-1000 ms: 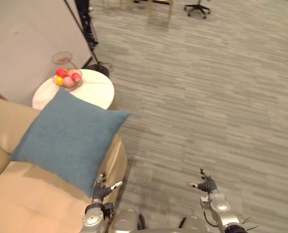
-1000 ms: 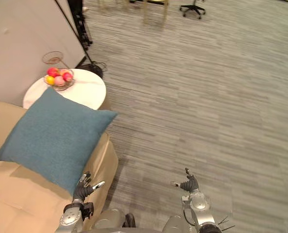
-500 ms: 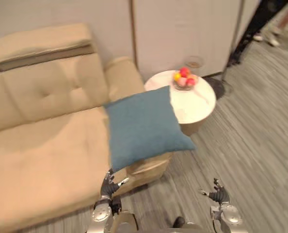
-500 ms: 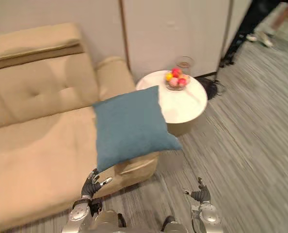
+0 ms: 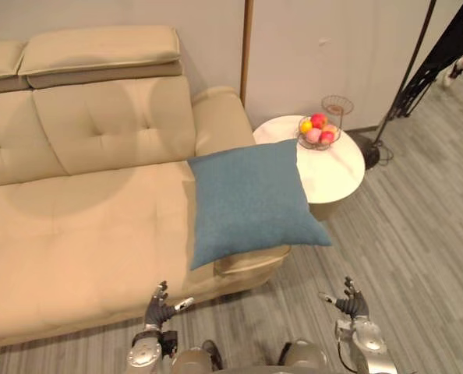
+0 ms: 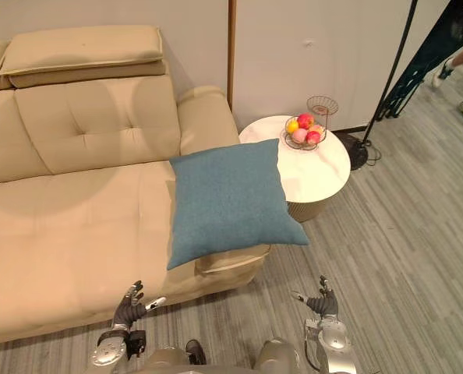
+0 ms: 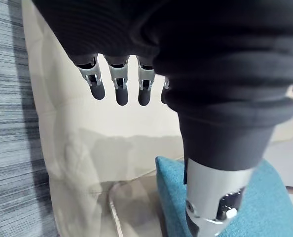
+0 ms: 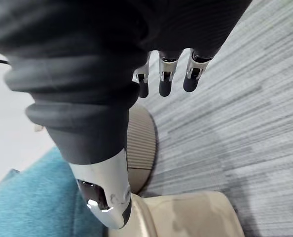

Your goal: Pick up cushions and gather them together orderly.

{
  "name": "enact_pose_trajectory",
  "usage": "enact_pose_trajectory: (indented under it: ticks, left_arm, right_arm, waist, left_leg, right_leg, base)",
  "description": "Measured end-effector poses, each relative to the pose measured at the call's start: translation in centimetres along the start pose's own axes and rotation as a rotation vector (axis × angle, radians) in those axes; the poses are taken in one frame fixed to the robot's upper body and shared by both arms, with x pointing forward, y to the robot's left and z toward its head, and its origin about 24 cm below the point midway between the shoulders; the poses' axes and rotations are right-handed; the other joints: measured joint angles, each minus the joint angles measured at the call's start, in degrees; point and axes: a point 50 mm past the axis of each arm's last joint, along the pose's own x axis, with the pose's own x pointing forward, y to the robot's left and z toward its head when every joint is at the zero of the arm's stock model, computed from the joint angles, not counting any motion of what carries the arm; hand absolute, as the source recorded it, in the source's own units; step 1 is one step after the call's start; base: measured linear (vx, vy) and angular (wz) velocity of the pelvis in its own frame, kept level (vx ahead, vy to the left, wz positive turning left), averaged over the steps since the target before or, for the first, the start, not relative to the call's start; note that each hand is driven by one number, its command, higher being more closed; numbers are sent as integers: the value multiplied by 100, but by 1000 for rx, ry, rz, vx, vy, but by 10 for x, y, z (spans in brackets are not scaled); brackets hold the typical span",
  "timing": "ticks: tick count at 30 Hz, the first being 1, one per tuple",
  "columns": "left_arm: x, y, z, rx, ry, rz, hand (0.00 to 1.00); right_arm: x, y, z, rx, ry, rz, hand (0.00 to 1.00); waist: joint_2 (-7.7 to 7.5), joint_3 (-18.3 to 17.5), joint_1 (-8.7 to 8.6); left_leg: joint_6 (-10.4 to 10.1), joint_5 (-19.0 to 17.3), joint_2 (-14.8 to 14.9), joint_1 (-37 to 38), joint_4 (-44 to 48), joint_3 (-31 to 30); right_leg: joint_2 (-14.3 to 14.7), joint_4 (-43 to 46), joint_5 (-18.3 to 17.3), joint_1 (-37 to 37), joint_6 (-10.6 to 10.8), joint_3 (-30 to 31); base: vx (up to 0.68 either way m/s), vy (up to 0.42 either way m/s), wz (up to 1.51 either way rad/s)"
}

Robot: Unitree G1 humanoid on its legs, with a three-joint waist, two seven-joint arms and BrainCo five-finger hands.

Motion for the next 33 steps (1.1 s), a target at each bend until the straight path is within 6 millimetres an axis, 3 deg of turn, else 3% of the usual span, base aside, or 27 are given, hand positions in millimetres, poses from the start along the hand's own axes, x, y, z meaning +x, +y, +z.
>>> enact_pose_trajectory:
  ticks: [1,3,5,8,14,17,21,24,27,28,29,33]
  left_arm:
    - [5,6,9,10,-32,15,0]
    - [7,10,13,15,-47,25,0]
    - [11,14,20,26,-64,31,0]
    - [13,14,35,-9,-129,57,0]
    - [26,2,66,-29,-226,26,0]
    - [38,-12,98,-32,-313,-22,0]
    - [53,-43,147,-17,-423,-114,0]
    - [62,-62,190,5,-504,-150,0]
    - [71,-73,247,-16,-574,-128,0]
    - [71,-75,262,-23,-597,-125,100]
    - [71,-80,280,-26,-617,-122,100]
    - [64,-88,313,-71,-672,-119,100]
  right_arm:
    - [1,-5,8,-21,-36,-9,0]
    - [2,-12,16,-42,-72,-23,0]
    - [3,-22,30,-49,-132,-51,0]
    - [3,-34,61,-81,-261,-73,0]
    - [12,-33,95,-106,-368,-59,0]
    - [18,-13,116,-128,-428,9,0]
    - [34,23,149,-128,-474,110,0]
    - [44,43,187,-95,-526,129,0]
    - [48,54,245,-19,-615,98,0]
    - [47,57,259,-3,-636,93,100]
    - [45,63,275,11,-661,94,100]
    - [35,75,309,26,-727,99,100]
  waist:
    - [-2,2,-76]
    - [-34,-18,-154]
    - [-202,-78,-257]
    - [112,-88,-241]
    - [187,-88,-249]
    - [201,-29,-237]
    - [218,377,-174]
    - [215,768,-87]
    - [191,1181,-133]
    - [190,1256,-142]
    - [188,1332,-174]
    - [190,1370,-243]
  left_leg:
    - [-16,10,57,-19,2,-167]
    - [-95,40,60,-20,34,-270]
    - [-220,-66,13,-50,333,-454]
    - [-291,-100,214,-119,355,-573]
    - [-447,7,275,-35,-27,-696]
    - [-420,26,243,-343,6,-796]
    - [-374,73,188,-811,180,-884]
    - [-369,76,197,-1379,529,-902]
    - [-303,117,185,-1943,900,-898]
    - [-273,136,185,-2032,916,-890]
    - [-235,160,185,-2125,917,-880]
    - [-169,226,197,-2394,916,-883]
  right_leg:
    - [318,-615,-92,-1,92,373]
    - [568,-1169,-26,16,105,671]
    - [666,-1622,567,110,5,853]
    - [879,-1849,558,204,-53,725]
    - [1020,-2264,606,413,-118,549]
    - [1007,-2515,775,325,-154,517]
    - [968,-2660,1056,12,-205,514]
    - [938,-2647,1259,-402,-258,553]
    - [857,-2524,1377,-859,-247,596]
    - [856,-2526,1431,-948,-267,609]
    - [858,-2530,1470,-1049,-282,626]
    - [890,-2537,1503,-1329,-255,727]
  base:
    - [43,-42,40]
    - [68,-69,46]
    - [154,-124,47]
    - [216,-121,11]
    - [117,-58,9]
    - [15,33,16]
    - [-47,56,11]
    - [-123,61,2]
    - [-131,55,-2]
    - [-166,48,-10]
    - [-132,25,-7]
    - [-128,-27,-5]
